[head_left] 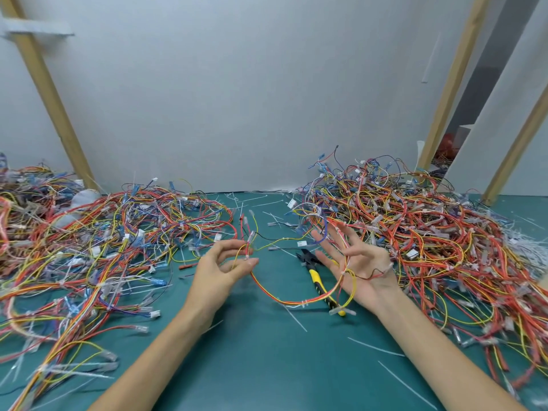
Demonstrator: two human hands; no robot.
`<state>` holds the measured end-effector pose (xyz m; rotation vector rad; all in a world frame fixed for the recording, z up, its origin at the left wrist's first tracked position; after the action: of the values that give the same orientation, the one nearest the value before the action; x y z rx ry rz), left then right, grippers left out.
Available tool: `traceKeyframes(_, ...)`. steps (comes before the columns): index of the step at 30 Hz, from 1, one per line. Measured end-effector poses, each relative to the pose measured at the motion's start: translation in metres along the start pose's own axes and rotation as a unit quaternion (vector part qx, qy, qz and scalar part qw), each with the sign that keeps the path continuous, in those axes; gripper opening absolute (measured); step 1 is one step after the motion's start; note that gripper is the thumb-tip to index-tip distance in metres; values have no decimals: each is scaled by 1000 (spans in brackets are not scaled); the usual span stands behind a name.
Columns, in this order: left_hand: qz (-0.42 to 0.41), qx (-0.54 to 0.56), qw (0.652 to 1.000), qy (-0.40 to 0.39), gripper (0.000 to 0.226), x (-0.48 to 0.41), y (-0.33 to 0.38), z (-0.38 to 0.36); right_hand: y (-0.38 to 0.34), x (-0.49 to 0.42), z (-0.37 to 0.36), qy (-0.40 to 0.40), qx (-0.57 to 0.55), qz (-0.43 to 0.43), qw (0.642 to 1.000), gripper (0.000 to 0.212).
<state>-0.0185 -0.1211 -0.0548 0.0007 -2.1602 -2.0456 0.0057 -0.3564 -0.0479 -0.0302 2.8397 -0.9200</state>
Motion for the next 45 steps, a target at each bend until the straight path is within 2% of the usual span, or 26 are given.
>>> traceKeyframes(6, -70, -7, 997, 11, 31, 4, 14, 3, -1, 5, -24, -123, -50, -36, 990, 80)
traceKeyframes(9, -111, -29, 993, 30, 30, 5, 20, 9, 1, 5, -20, -129, -24, -54, 990, 86)
traceKeyframes(13, -140, -40, 989, 38, 33, 4, 24, 12, 12, 0, 0, -55, 6, -73, 996, 70)
traceKeyframes(15, -134, -38, 990, 31, 31, 1, 23, 12, 19, 2, 3, -36, 13, -103, 994, 53)
traceKeyframes(18, -124, -39, 991, 21, 24, -1, 21, 9, 25, 4, 10, -27, 132, -119, 984, 46)
traceKeyframes(21, -98, -26, 995, 12, 22, -4, 16, 7, 30, 6, 11, -60, 283, -112, 951, 39)
traceKeyframes(24, -59, -7, 998, -7, 19, -8, 7, 5, 36, 9, 10, -91, 330, -116, 933, 33)
traceKeyframes(27, -13, 26, 999, -34, 14, -12, -2, 2, 37, 9, 11, -88, 295, -116, 944, 35)
traceKeyframes(32, 67, 122, 987, -82, 30, -16, -10, -1, 35, 4, 8, -72, 206, -77, 973, 46)
traceKeyframes(36, 92, 151, 979, -103, 38, -17, -15, -4, 39, 5, 1, -75, 136, -66, 986, 48)
traceKeyframes(45, 123, 188, 969, -108, 41, -17, -24, -8, 36, 7, -13, -137, 81, -57, 986, 52)
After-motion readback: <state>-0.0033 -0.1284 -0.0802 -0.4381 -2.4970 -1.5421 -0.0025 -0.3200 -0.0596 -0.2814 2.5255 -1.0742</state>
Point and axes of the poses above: each hand's wrist, its own x-axis away from the middle knuckle, its own z-axis out of the back of the hand, y = z × x, the point moved 10 cm from there along -x, towards the middle knuckle, and after that the axes turned 14 degrees about z, right-handed, at the moved point
